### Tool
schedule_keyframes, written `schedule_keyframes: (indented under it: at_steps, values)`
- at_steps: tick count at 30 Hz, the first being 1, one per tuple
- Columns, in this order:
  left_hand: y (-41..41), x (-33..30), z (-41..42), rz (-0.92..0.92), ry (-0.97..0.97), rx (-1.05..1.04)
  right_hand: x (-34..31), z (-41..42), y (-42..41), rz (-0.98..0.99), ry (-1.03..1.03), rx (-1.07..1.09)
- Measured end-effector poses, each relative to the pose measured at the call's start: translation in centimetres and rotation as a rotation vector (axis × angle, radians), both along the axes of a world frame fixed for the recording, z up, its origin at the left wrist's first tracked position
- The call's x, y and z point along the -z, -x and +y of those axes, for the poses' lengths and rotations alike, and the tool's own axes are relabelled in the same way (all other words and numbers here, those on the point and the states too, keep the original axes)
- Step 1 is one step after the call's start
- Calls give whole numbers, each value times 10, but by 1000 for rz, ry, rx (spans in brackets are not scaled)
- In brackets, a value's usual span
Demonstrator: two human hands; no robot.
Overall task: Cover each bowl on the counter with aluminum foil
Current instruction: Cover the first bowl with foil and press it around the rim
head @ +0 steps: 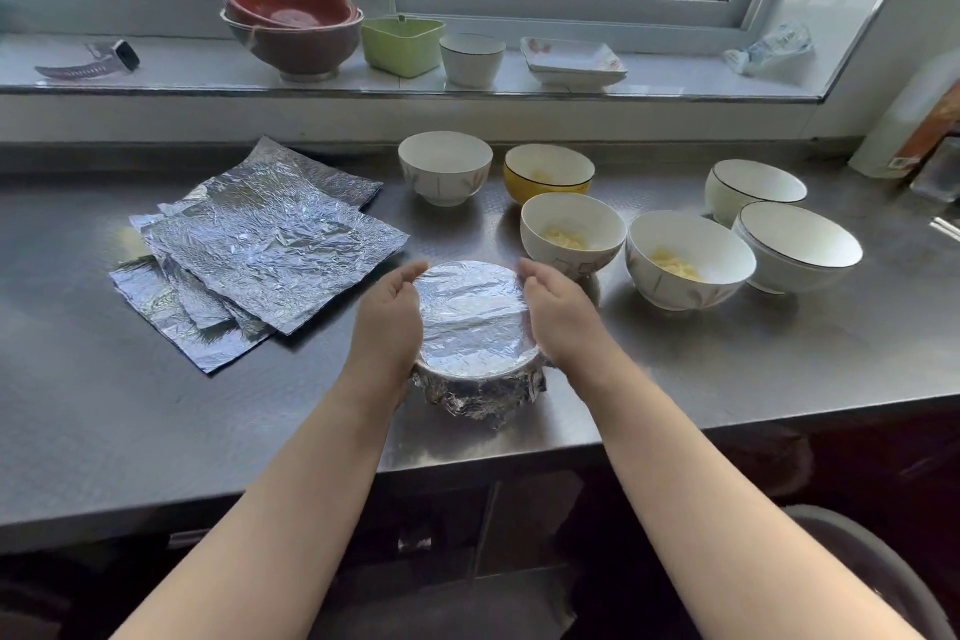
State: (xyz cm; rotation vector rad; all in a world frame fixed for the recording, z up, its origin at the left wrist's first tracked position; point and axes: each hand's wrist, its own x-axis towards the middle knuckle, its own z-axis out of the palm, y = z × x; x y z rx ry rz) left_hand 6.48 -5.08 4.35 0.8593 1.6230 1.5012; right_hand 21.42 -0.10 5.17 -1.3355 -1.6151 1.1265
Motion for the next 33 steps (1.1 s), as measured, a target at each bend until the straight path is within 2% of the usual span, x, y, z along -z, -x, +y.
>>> schedule_keyframes:
  at_steps: [6,11,19,22,24,26,29,33]
  values:
    - [3,9,4,-41,8,-12,23,-2,3,265,171,69]
    - [6,14,5,-114,-7,-3,24,-3,3,441,235,55]
    - [3,12,4,-127,-1,-32,16,-7,-6,436,338,-128]
    - [3,12,4,-128,5,-39,8,-8,-11,240,162,-61]
    - [2,12,3,-135,3,-35,2,-5,-16,183,39,9]
    - [1,12,3,-139,-3,-40,-1,-6,-19,191,13,14]
    - [1,12,1,-124,-21,-44,5,-12,-11,237,119,-36]
    - [-1,14,0,-180,-39,-52,21,-10,-3,346,189,10]
